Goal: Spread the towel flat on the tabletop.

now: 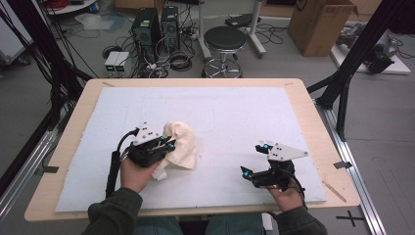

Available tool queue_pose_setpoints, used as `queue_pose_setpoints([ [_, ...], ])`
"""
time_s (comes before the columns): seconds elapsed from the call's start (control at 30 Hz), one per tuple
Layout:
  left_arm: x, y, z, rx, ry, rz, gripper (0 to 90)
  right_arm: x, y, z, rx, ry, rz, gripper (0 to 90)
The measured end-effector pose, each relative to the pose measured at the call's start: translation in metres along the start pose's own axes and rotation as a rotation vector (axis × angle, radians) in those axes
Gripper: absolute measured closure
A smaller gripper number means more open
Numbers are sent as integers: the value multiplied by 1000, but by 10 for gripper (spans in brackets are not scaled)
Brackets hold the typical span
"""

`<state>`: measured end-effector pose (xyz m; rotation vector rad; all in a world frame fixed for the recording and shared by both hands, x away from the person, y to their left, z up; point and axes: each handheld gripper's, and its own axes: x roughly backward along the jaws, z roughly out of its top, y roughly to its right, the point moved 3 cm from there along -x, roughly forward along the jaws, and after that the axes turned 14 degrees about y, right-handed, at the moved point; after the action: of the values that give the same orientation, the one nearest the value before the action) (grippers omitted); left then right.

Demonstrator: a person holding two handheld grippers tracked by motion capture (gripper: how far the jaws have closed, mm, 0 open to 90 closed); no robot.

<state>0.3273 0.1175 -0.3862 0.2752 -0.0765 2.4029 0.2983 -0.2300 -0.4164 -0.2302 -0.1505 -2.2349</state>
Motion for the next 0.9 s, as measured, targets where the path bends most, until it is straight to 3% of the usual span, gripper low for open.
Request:
queue_pose_setpoints([
  [0.17,-20,11,11,27,22,-46,788,3,2,2,-6,17,-5,97],
  [0.43,-63,19,20,18,26,-80,787,4,3,3,-9,36,-6,97],
  [0.57,-84,23,9,31,13,-133,785,3,3,3,-4,40,-6,97],
  [0.63,-93,24,2,10,-20,-137,784,3,3,3,-5,43,-5,97],
  [0.77,-109,21,-11,22,-59,-150,767,2,4,2,-10,41,-4,97],
  [0.9,-120,13,-20,20,-98,-125,729,-1,4,2,-12,33,8,97],
])
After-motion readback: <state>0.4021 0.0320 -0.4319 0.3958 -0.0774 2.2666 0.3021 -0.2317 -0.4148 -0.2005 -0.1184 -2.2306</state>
